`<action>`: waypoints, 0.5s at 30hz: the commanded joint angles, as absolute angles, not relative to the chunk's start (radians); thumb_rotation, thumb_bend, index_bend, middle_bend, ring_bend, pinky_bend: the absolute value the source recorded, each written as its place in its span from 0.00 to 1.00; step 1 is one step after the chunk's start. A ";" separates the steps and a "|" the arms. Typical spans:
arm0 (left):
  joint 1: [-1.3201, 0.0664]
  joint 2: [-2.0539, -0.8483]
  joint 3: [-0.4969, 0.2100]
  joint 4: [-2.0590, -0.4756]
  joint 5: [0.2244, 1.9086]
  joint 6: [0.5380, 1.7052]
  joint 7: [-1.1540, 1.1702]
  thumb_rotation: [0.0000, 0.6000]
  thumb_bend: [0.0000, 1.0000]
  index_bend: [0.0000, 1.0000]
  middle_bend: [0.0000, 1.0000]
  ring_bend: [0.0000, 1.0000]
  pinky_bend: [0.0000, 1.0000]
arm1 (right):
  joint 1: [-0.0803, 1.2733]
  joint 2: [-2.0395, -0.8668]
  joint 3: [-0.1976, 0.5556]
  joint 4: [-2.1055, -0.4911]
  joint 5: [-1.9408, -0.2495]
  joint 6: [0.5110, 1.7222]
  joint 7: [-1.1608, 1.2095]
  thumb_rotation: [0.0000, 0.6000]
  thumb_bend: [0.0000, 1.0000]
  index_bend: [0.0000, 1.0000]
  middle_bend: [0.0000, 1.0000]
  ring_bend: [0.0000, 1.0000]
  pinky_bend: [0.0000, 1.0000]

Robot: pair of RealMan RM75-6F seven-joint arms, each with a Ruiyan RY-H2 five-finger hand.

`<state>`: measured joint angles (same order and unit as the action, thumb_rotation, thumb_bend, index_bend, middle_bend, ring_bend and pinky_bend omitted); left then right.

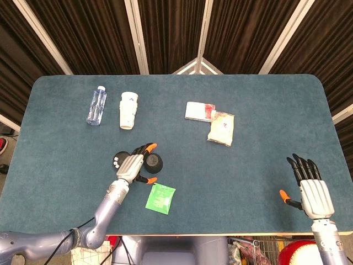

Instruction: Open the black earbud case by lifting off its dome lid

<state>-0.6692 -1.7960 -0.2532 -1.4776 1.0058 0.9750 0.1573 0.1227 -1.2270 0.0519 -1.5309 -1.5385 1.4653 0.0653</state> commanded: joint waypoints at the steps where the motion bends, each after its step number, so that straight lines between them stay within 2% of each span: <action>1: -0.646 -1.724 -0.255 -1.593 1.040 1.015 0.161 1.00 0.26 0.00 0.00 0.00 0.00 | 0.122 -1.226 0.053 -1.531 -1.537 1.465 0.061 1.00 0.29 0.07 0.02 0.07 0.01; 6: -0.577 -1.579 -0.220 -1.817 1.119 1.134 0.225 1.00 0.26 0.01 0.00 0.00 0.00 | 0.122 -1.224 0.051 -1.537 -1.542 1.468 0.057 1.00 0.29 0.07 0.02 0.07 0.01; 9: -0.504 -1.485 -0.168 -1.941 1.184 1.280 0.348 1.00 0.27 0.07 0.01 0.00 0.00 | 0.120 -1.221 0.050 -1.542 -1.545 1.472 0.057 1.00 0.29 0.07 0.02 0.07 0.01; 15: -0.324 -1.375 -0.030 -1.992 1.340 1.580 0.543 1.00 0.27 0.13 0.04 0.00 0.00 | 0.122 -1.228 0.051 -1.539 -1.549 1.472 0.053 1.00 0.29 0.07 0.02 0.07 0.01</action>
